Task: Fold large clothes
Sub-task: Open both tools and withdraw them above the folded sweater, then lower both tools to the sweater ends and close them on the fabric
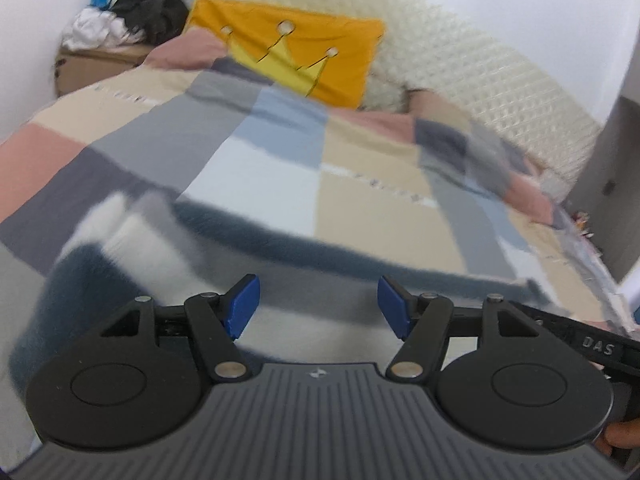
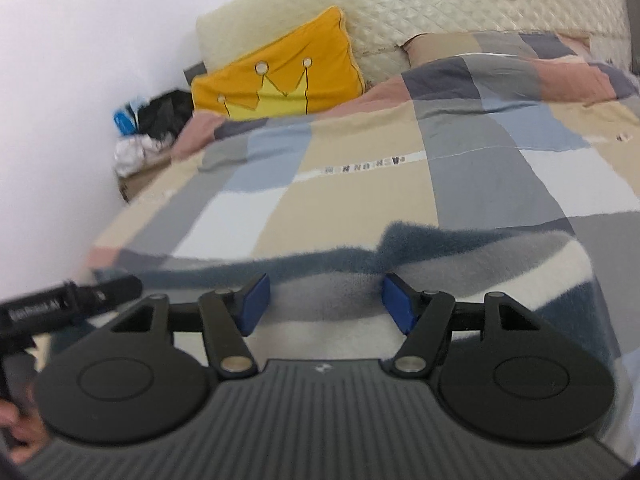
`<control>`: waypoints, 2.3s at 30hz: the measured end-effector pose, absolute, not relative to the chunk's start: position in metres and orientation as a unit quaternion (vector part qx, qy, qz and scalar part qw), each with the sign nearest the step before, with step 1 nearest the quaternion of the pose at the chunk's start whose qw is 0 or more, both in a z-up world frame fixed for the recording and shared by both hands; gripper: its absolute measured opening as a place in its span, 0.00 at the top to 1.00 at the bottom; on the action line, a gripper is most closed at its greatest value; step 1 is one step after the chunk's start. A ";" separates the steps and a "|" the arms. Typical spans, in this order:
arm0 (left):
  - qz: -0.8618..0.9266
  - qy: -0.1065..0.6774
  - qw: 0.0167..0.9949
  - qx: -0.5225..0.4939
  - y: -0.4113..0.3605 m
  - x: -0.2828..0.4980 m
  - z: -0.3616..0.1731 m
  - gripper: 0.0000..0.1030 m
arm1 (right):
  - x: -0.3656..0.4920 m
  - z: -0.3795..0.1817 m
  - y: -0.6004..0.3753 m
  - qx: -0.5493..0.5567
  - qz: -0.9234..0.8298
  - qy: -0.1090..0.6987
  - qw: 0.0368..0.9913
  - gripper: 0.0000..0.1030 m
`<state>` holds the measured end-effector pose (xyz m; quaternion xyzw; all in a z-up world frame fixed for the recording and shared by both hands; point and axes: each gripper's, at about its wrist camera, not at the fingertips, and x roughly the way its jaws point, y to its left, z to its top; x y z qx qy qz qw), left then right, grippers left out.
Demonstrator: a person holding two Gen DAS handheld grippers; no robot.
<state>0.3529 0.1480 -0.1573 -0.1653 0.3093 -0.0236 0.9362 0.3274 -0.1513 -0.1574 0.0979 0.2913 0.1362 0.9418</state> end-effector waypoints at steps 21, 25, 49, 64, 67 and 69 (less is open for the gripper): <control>-0.018 0.369 0.913 -0.176 0.169 0.387 -0.185 0.32 | 0.352 -0.193 -0.136 0.045 0.139 0.314 0.938 0.36; -0.012 0.357 0.923 -0.145 0.170 0.382 -0.166 0.32 | 0.351 -0.179 -0.137 0.053 0.137 0.314 0.938 0.36; 0.017 0.392 0.906 -0.157 0.202 0.386 -0.192 0.32 | 0.366 -0.195 -0.182 0.047 0.056 0.338 0.938 0.37; 0.034 0.365 0.919 -0.145 0.184 0.354 -0.157 0.32 | 0.357 -0.174 -0.183 0.071 0.041 0.323 0.943 0.36; 0.034 0.350 0.922 -0.160 0.179 0.334 -0.142 0.32 | 0.345 -0.163 -0.188 0.086 0.035 0.302 0.949 0.36; 0.033 0.341 0.924 -0.168 0.174 0.319 -0.134 0.31 | 0.338 -0.158 -0.191 0.093 0.037 0.294 0.951 0.36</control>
